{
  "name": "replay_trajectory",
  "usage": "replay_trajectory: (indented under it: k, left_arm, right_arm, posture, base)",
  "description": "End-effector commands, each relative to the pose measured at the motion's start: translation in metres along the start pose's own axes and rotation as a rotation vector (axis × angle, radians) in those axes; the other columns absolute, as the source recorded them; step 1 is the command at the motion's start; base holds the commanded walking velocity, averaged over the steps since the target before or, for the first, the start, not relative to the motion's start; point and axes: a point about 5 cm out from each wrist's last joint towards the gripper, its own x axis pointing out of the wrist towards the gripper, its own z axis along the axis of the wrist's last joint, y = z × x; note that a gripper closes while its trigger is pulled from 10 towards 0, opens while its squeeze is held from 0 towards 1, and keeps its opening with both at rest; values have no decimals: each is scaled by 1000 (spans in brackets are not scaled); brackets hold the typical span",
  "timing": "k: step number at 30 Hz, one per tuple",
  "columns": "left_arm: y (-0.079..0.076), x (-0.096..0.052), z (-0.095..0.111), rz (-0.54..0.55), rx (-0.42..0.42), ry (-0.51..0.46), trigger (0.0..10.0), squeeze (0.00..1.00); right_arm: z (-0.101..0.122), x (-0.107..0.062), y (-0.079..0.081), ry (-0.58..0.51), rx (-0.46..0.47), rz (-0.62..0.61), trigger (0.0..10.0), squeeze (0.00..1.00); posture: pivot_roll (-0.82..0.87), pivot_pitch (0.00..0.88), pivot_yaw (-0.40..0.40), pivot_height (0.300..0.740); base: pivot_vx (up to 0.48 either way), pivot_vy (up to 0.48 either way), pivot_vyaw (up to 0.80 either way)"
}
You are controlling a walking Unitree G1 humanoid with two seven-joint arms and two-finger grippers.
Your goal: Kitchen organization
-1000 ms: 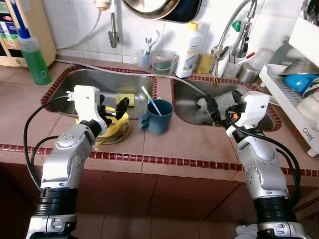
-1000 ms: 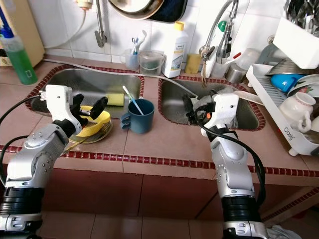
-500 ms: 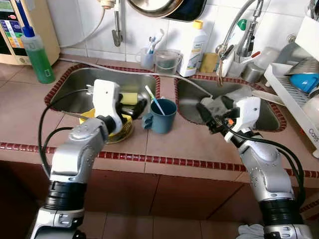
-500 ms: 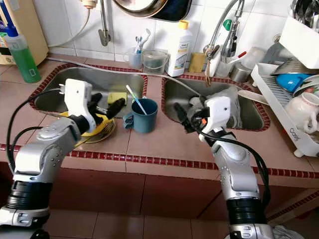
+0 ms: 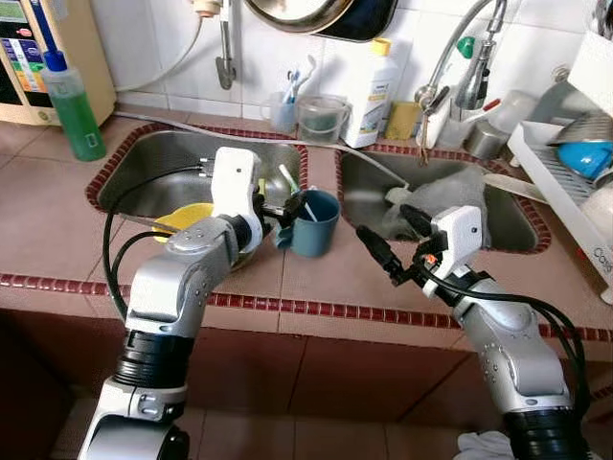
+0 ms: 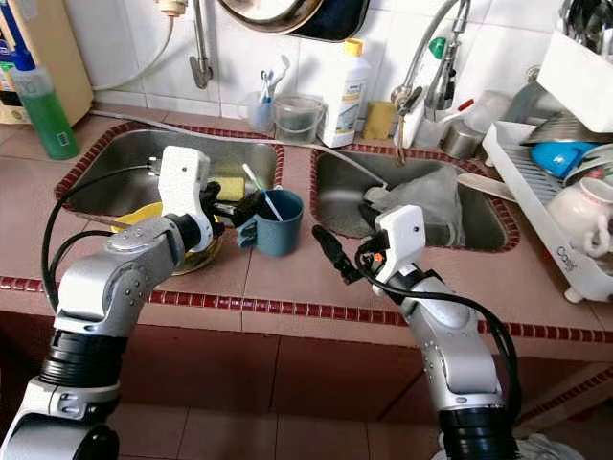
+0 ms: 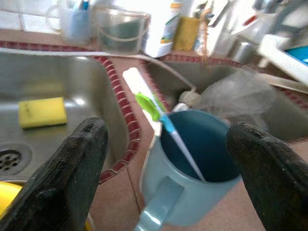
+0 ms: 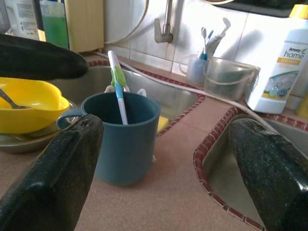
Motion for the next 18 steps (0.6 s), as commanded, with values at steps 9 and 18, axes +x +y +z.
replay_trajectory:
  k: [9,18]
  left_arm:
    - [-15,16,9,85,31,29,10000,0]
    - [-17,25,10,177,-25,74,10000,0]
  right_arm:
    - [7,-4,3,-4,-6,19,10000,0]
    - [8,-4,6,-6,-5,20,10000,0]
  posture:
    - [89,0,-64,740]
    - [89,0,-63,740]
  base:
    - [0,0,0]
    - [0,0,0]
